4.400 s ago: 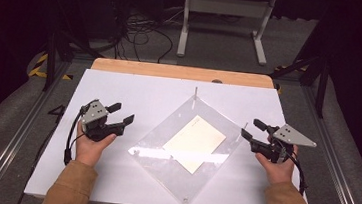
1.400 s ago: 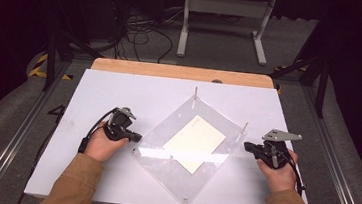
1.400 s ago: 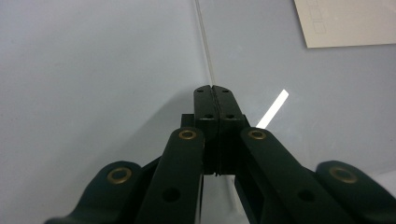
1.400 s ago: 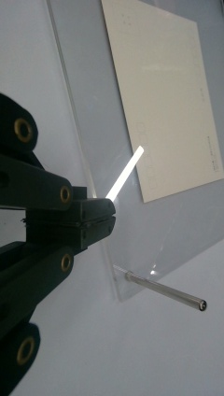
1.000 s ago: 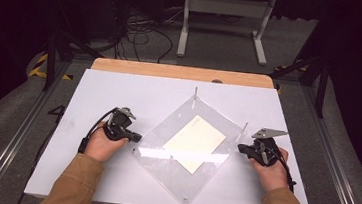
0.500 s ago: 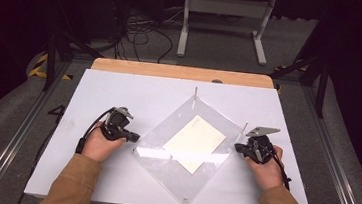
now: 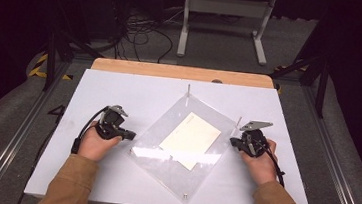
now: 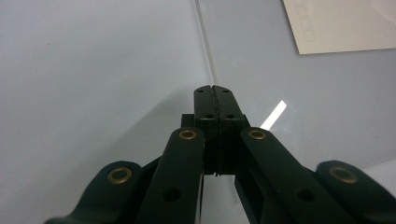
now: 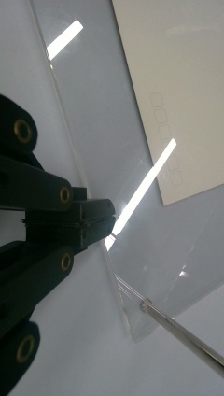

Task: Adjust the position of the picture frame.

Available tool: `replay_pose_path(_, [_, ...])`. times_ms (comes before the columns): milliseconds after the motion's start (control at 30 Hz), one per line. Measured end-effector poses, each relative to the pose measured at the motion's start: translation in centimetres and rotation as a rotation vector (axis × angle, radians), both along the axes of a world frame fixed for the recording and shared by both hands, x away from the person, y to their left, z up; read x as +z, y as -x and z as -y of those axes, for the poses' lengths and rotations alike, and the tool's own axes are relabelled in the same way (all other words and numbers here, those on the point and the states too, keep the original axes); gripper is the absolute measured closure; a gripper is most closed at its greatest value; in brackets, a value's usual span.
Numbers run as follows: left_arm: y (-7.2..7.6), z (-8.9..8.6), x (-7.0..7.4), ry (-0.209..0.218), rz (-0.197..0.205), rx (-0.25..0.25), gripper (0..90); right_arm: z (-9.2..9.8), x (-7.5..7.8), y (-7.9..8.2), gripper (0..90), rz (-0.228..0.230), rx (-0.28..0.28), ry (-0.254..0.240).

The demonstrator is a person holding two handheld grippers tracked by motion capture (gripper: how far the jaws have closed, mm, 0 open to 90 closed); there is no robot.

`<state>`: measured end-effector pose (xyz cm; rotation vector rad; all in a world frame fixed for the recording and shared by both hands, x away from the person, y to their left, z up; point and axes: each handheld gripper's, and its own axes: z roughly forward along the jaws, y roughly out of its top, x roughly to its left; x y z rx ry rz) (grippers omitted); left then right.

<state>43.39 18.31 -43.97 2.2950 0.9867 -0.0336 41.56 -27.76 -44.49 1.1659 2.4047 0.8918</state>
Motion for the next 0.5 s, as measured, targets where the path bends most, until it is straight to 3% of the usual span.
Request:
replay_pose_path(300, [0.1,-0.6,-0.1,-0.003,0.0,0.026,89.8,-1.8,-0.1,-2.5,89.9,0.0,0.0,-0.017])
replay_pose_path(500, [0.1,-1.3,-0.2,-0.006,-0.003,0.046,89.8,-2.0,-0.2,-3.1,89.9,0.001,-0.004,-0.035])
